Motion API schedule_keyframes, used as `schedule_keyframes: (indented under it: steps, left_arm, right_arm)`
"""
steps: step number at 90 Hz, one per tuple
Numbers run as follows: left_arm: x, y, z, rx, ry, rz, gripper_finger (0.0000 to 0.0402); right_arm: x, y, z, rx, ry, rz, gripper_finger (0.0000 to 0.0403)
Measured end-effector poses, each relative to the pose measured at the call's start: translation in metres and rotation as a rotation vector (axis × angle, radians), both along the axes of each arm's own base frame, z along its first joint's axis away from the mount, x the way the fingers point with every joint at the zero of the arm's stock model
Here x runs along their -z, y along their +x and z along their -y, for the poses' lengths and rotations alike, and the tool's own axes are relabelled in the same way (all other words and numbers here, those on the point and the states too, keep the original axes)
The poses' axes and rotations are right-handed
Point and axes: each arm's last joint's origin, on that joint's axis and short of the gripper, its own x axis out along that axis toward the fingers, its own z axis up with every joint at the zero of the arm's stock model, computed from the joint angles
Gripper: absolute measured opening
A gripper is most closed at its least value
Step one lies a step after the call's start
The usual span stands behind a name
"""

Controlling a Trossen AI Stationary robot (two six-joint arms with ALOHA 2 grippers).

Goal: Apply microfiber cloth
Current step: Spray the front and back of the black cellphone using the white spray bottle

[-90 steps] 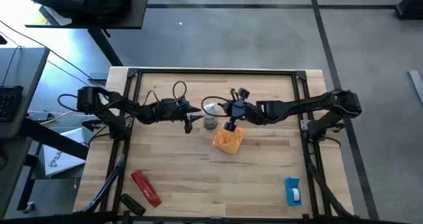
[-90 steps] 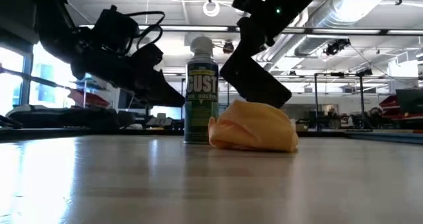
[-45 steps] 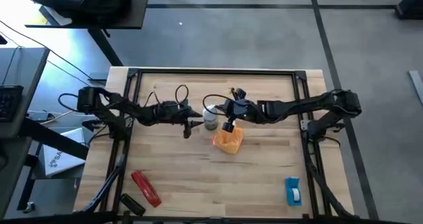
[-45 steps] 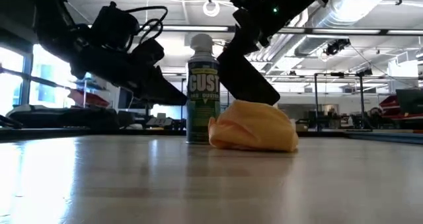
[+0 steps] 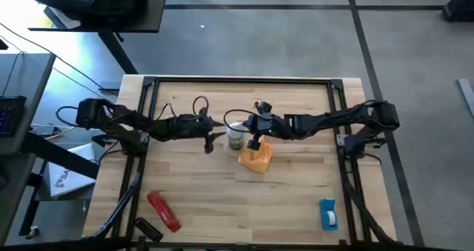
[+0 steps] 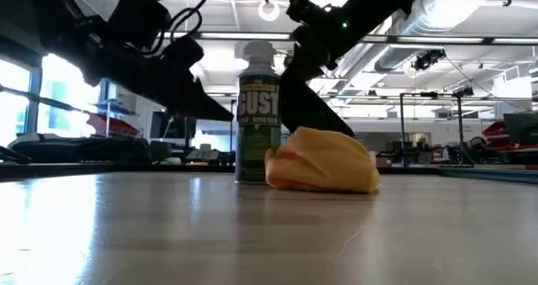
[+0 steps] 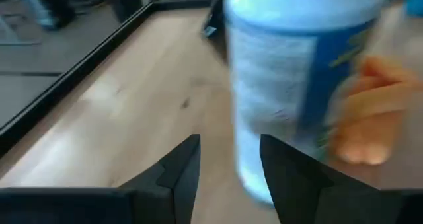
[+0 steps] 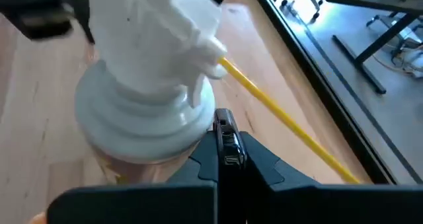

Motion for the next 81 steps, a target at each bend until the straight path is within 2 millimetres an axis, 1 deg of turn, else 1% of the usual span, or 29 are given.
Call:
schedule_keyframes:
  steps: [11, 17, 29, 38, 50, 67, 81]
  left_arm:
    - [0.005, 0.002, -0.006, -0.064, 0.018, 0.003, 0.0140]
    - [0.008, 0.004, -0.008, -0.075, 0.022, 0.018, 0.0140]
    - [0.011, 0.009, -0.003, -0.002, -0.017, 0.049, 0.0140]
    - [0.014, 0.011, 0.006, 0.032, -0.042, 0.042, 0.0140]
    - [0.015, 0.012, 0.024, 0.086, -0.064, 0.035, 0.0140]
    - [0.015, 0.011, 0.048, 0.121, -0.096, 0.029, 0.0140]
    - [0.014, 0.009, 0.063, 0.160, -0.130, 0.018, 0.0140]
  right_arm:
    - [0.000, 0.003, 0.001, 0.003, 0.000, 0.030, 0.0001]
    - [0.004, 0.006, 0.000, -0.002, 0.004, 0.026, 0.0001]
    - [0.007, 0.009, 0.000, -0.012, 0.009, 0.041, 0.0001]
    - [0.008, 0.009, 0.000, -0.013, 0.010, 0.036, 0.0001]
    - [0.007, 0.010, 0.000, -0.013, 0.010, 0.047, 0.0001]
    - [0.007, 0.009, 0.000, -0.013, 0.010, 0.044, 0.0001]
    - [0.007, 0.006, 0.000, -0.024, -0.005, 0.004, 0.0001]
